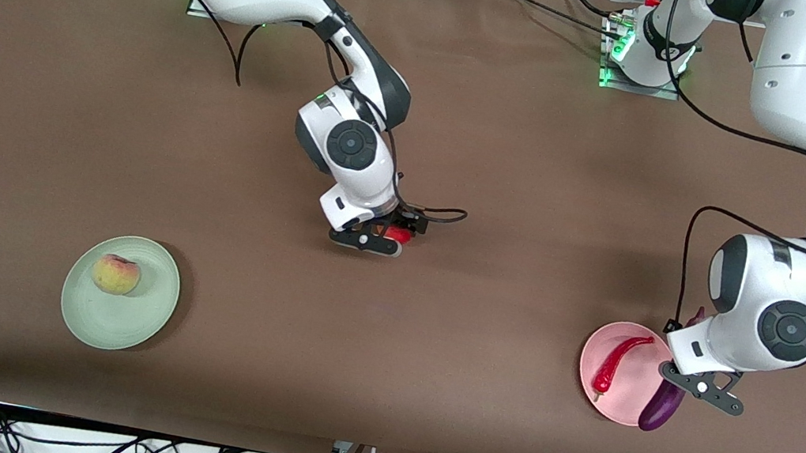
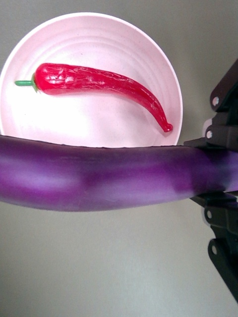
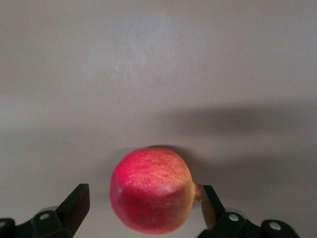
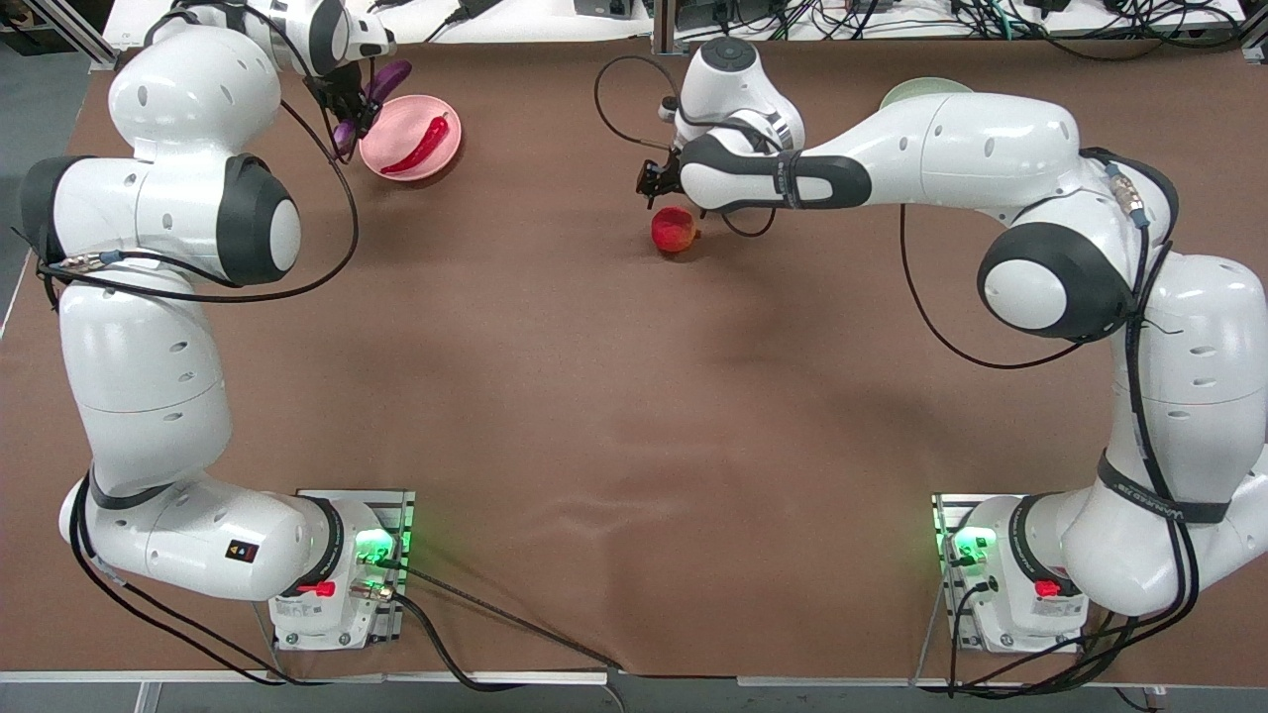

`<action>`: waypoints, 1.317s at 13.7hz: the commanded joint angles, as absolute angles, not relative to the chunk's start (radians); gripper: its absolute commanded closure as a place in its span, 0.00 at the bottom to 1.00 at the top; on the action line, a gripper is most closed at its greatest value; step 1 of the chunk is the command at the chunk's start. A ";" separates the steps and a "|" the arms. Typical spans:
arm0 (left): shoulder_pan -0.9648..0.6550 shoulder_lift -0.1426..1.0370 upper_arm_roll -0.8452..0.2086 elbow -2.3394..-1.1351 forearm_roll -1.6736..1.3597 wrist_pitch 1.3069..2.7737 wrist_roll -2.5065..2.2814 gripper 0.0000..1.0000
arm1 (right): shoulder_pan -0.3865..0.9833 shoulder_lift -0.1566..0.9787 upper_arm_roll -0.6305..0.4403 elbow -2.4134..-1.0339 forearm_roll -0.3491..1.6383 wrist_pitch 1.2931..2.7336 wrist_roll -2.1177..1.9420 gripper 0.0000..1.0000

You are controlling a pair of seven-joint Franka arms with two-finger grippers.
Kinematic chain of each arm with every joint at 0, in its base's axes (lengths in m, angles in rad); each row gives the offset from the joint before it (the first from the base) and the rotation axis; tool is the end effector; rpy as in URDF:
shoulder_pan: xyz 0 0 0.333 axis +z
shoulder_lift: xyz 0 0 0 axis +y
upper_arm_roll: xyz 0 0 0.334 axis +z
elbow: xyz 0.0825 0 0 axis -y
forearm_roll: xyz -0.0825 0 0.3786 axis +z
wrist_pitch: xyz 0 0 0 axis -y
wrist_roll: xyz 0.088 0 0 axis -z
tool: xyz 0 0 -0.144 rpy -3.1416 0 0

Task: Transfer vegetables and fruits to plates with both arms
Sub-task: 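Lower the eggplant onto the pink plate while the right gripper grasps the apple, then carry the apple with the right gripper while the left gripper returns to rest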

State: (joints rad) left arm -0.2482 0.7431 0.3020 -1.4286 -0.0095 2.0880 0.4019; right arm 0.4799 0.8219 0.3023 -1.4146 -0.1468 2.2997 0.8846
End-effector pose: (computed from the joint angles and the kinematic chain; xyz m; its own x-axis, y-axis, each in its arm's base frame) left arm 0.7238 0.0009 0.2446 0.9120 -0.3891 -0.1295 -0.4062 -0.9005 -0.1551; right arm 0.5662 0.4920 0.2120 0.9937 -0.1111 -0.0152 -0.1121 -0.9836 -0.1415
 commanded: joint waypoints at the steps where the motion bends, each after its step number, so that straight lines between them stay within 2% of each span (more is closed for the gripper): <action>1: -0.250 0.793 0.293 -1.393 -0.063 2.112 0.414 0.84 | 0.502 0.833 0.288 -1.411 -0.169 2.312 0.905 0.01; 4: -0.259 0.802 0.290 -1.427 -0.074 2.117 0.429 0.80 | 0.508 0.847 0.285 -1.410 -0.210 2.312 0.907 0.02; 5: -0.256 0.808 0.290 -1.427 -0.074 2.120 0.431 0.79 | 0.511 0.853 0.284 -1.410 -0.224 2.313 0.908 0.04; 6: -0.252 0.819 0.290 -1.427 -0.077 2.121 0.431 0.73 | 0.515 0.857 0.284 -1.410 -0.224 2.321 0.908 0.10; 7: -0.256 0.821 0.290 -1.427 -0.080 2.120 0.431 0.52 | 0.518 0.864 0.284 -1.411 -0.225 2.339 0.907 0.21; 8: -0.256 0.822 0.287 -1.427 -0.081 2.120 0.425 0.01 | 0.523 0.870 0.282 -1.411 -0.227 2.345 0.905 0.35; 9: -0.253 0.822 0.282 -1.430 -0.080 2.121 0.426 0.00 | 0.528 0.877 0.282 -1.411 -0.233 2.347 0.904 0.51; 10: -0.255 0.819 0.281 -1.428 -0.080 2.120 0.426 0.00 | 0.529 0.876 0.282 -1.410 -0.253 2.345 0.897 0.61; 11: -0.255 0.815 0.281 -1.427 -0.080 2.118 0.429 0.00 | 0.522 0.865 0.275 -1.405 -0.265 2.338 0.884 0.65; 14: -0.258 0.749 0.281 -1.419 -0.080 2.071 0.423 0.00 | 0.430 0.783 0.242 -1.402 -0.267 2.237 0.772 0.66; 18: -0.273 0.599 0.272 -1.417 -0.080 1.935 0.391 0.00 | 0.183 0.733 0.235 -1.402 -0.259 2.172 0.314 0.66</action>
